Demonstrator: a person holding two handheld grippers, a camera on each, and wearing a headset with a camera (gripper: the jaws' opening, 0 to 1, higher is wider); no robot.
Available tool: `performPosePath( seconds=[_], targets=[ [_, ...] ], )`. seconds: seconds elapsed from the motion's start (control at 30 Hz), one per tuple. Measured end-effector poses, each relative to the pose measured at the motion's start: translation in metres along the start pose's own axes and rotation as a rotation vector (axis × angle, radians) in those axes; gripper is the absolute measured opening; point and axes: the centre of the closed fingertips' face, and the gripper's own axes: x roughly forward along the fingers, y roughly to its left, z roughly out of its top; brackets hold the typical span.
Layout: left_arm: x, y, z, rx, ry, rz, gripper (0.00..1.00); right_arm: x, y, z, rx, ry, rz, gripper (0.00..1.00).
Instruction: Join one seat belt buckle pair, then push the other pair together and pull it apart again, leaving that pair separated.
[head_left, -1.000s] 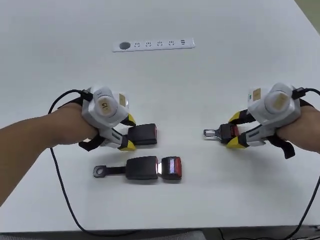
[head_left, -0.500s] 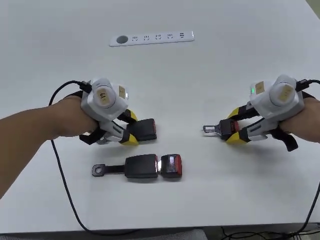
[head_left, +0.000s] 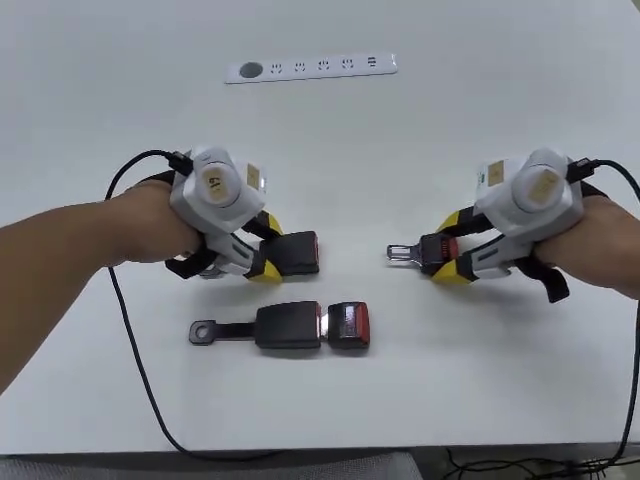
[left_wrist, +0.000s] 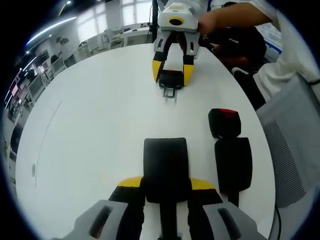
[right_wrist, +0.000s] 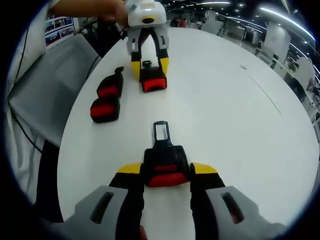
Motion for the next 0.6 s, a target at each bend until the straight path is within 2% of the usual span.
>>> performPosePath(
  seconds=[0.23,0.33,0.6],
  targets=[
    [0.001,0.001,-0.002,0.006,-0.001,-0.001,0.33,0.022,0.009,0.029,-0.014,-0.032,-0.003,0.35],
    [0.001,0.0,-0.002,0.008,-0.005,-0.003,0.33,0.03,0.008,0.04,-0.012,-0.042,-0.004,0.35],
    [0.002,0.001,-0.003,0.014,-0.004,-0.006,0.33,0.047,0.014,0.065,-0.031,-0.032,-0.001,0.34]
  ],
)
